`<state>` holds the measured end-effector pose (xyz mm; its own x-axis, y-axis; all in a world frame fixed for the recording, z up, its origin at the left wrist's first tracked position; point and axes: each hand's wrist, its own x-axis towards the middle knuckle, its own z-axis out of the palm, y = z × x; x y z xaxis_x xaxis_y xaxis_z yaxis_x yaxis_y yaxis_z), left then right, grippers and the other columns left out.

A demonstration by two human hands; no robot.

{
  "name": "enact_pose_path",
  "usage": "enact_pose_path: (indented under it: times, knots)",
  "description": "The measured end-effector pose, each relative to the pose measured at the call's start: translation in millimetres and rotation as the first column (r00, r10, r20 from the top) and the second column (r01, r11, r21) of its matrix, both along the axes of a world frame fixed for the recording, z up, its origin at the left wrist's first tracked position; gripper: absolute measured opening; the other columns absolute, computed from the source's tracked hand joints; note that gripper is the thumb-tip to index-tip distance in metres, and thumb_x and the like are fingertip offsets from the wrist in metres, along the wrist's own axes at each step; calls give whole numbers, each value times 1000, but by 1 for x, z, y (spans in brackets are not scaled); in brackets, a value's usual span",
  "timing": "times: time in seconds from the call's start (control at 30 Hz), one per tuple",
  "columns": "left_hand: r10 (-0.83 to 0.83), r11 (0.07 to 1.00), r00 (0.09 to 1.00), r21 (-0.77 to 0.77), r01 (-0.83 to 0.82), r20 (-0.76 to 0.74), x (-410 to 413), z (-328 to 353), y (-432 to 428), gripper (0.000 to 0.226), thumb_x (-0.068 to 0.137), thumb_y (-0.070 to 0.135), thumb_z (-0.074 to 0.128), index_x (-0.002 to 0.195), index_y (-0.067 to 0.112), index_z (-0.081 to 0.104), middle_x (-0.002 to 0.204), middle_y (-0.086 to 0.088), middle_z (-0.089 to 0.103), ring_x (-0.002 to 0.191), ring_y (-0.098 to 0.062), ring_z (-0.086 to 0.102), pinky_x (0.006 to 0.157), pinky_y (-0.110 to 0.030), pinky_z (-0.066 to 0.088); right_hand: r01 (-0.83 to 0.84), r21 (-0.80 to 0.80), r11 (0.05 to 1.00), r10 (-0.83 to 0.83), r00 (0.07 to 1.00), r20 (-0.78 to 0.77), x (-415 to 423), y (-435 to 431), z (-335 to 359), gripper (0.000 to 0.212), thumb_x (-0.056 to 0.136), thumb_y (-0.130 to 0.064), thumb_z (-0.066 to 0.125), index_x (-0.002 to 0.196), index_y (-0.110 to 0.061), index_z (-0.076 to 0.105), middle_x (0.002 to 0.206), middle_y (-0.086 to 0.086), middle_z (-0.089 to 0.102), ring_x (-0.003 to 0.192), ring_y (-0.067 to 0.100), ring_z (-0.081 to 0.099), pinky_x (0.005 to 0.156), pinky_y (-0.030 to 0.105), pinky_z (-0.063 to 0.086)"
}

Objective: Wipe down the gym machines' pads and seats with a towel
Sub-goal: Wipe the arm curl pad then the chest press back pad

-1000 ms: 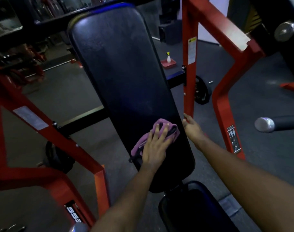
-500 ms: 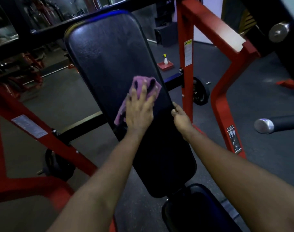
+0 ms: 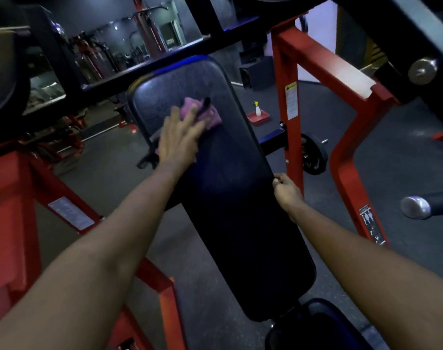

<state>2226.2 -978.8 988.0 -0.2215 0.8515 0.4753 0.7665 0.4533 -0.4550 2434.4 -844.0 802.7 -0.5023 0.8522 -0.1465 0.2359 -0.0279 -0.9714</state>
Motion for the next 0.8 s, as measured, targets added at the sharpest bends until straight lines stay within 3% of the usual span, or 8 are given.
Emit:
enact_pose_path:
  times: [0.1,0.23,0.3,0.4,0.53,0.6,0.7,0.8]
  knots:
    - [54,983,998,176,-50,-16,-12,30,-3,72,82,12,56,149,35,45,153,-8,40,116,-45,44,95,-49,43,17,9,1000,-17,1000,-11,-2,1,-5,30,105,-24,41,129,-30,58,113,3,64,105,27,60,95,39,49]
    - [-26,974,1000,227,23,9,35,-43,7,73,78,7,46,147,31,48,145,-10,47,96,-38,45,76,-43,39,44,18,999,-43,999,-9,-3,-2,-4,29,105,-21,43,126,-28,61,110,2,63,105,28,60,94,39,48]
    - [-141,981,988,146,130,65,66,-95,7,74,73,4,55,143,29,53,143,-9,51,94,-36,46,74,-41,42,52,26,998,-52,999,-8,-3,0,-5,29,104,-18,43,125,-26,62,112,4,64,107,29,60,94,39,48]
    - [-254,964,958,-40,262,135,85,-131,0,73,69,4,69,138,26,60,140,-8,55,101,-39,49,83,-46,50,62,44,997,-61,998,-19,-3,3,-6,32,103,-15,45,127,-23,64,122,8,65,113,30,60,98,39,48]
    - [-236,937,967,-242,254,101,52,-74,11,77,74,13,73,145,33,51,158,-1,36,118,-39,36,93,-45,37,92,62,994,-93,995,20,-7,2,0,28,102,-14,42,119,-18,65,113,9,66,104,32,61,88,37,48]
    - [-168,974,985,-153,170,26,23,-21,18,83,71,14,75,147,36,48,160,1,34,117,-39,36,92,-45,35,113,86,990,-120,990,78,-11,0,6,25,101,-17,41,111,-18,64,103,7,64,96,32,59,83,38,46]
    - [-81,992,996,91,83,-23,-20,52,18,65,79,11,65,139,35,58,148,-3,48,113,-42,44,90,-47,43,120,108,987,-134,983,126,-13,2,7,18,101,-18,40,98,-15,58,98,8,62,94,34,57,84,41,46]
    - [20,974,999,227,-10,-42,-30,78,20,63,83,12,51,140,39,54,146,-5,45,111,-41,45,88,-47,42,108,131,985,-124,986,116,-13,4,3,17,101,-18,41,92,-16,55,99,11,64,96,37,59,85,42,46]
